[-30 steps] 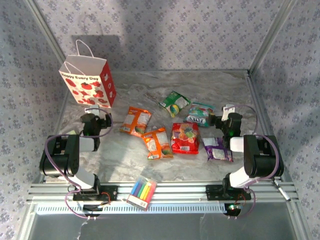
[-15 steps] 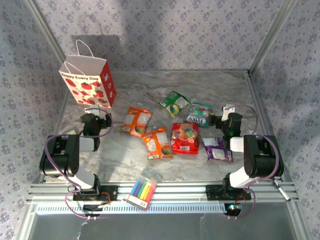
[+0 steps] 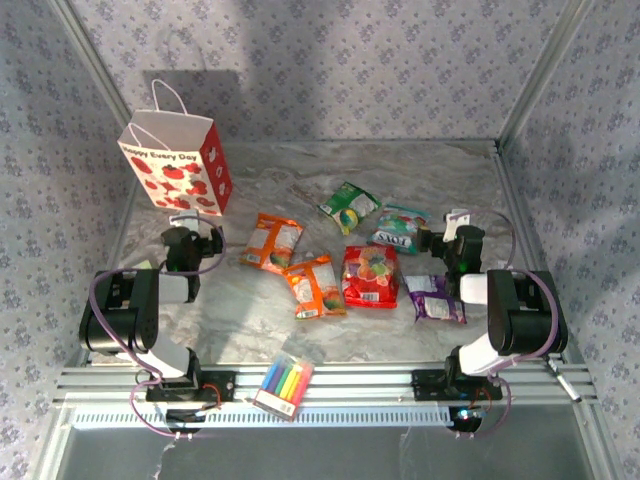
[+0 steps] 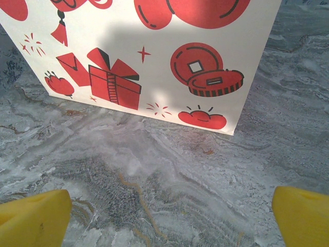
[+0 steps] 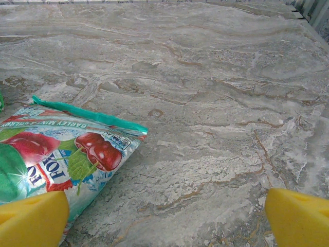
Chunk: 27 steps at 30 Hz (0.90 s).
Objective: Place the snacks into the paper bag
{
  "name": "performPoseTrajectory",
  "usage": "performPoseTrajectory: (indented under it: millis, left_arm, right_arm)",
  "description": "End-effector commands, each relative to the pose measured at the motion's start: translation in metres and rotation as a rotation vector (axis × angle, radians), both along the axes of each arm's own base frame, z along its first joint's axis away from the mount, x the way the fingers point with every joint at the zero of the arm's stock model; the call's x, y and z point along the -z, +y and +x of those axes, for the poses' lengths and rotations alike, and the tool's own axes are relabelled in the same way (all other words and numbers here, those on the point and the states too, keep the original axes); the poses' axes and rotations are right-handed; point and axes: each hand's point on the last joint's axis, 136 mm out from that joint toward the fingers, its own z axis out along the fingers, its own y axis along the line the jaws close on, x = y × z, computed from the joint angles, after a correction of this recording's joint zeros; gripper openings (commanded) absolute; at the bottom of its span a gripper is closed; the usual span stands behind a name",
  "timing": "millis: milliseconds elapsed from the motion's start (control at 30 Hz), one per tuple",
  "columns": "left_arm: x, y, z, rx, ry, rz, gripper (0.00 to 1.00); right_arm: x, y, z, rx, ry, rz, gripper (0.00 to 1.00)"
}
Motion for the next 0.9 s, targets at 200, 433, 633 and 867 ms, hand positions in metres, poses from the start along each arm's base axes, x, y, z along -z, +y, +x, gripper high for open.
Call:
performPoseTrajectory:
  millis: [200,433,633,867]
  left_arm:
    - [-0.008,-0.002,0.007,0.007,-0.030,-0.013,0.98]
    - [-0.017,-0.002,0.011,0.011,0.004,-0.011,0.95]
    - [-0.033,-0.001,0.010,-0.013,0.008,0.010,1.00]
    - [-0.099,-0.016,0.000,0.008,-0.070,0.033,0.99]
  right_arm:
    - [-0.002,0.000,0.003,-0.005,-0.002,-0.006,1.00]
    - [-0.011,-0.002,0.007,0.006,0.022,-0.004,1.00]
    - [-0.028,-0.001,0.004,0.006,0.017,-0.017,1.00]
    - [-0.072,0.007,0.003,-0.013,0.024,-0.017,1.00]
